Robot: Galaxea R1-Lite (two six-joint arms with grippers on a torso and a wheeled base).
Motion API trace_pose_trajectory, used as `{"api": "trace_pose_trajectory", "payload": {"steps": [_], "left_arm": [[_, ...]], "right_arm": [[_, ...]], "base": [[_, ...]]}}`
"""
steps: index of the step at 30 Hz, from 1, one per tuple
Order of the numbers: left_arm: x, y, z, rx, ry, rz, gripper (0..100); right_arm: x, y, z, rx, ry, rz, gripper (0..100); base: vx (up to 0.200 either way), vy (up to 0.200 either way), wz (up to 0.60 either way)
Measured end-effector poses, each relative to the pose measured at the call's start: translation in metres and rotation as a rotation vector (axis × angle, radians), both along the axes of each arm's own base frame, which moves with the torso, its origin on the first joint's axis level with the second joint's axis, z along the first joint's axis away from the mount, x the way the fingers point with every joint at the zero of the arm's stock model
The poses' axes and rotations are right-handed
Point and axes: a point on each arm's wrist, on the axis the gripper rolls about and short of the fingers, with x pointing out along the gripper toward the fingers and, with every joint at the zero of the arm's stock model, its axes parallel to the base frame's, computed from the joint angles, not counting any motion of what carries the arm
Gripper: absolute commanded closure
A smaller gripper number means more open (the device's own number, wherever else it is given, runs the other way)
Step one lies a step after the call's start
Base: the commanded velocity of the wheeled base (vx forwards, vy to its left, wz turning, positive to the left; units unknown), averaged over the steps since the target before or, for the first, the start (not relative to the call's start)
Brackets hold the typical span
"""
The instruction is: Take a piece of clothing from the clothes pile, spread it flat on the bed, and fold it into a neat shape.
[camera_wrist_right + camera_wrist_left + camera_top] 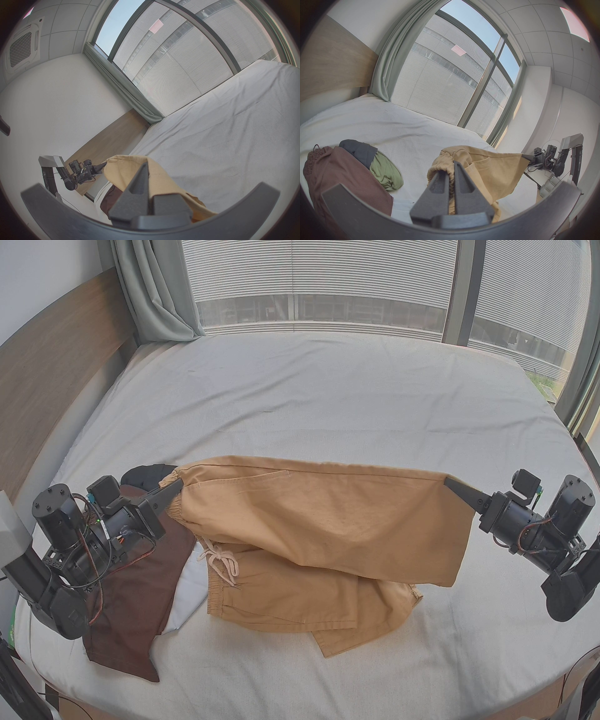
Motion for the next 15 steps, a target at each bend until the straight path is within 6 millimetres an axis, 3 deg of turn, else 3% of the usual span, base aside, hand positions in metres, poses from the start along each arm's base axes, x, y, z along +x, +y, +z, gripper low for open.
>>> {"api": "trace_pose_trajectory", "payload": {"steps": [15], "left_arm": [[0.002, 0.002, 0.000, -0.003, -0.002, 0.008, 100]], "right_arm": [[0.005, -0.013, 0.001, 0.002, -0.005, -0.045, 100]], "base": [[0.000, 0.000, 0.00]]}}
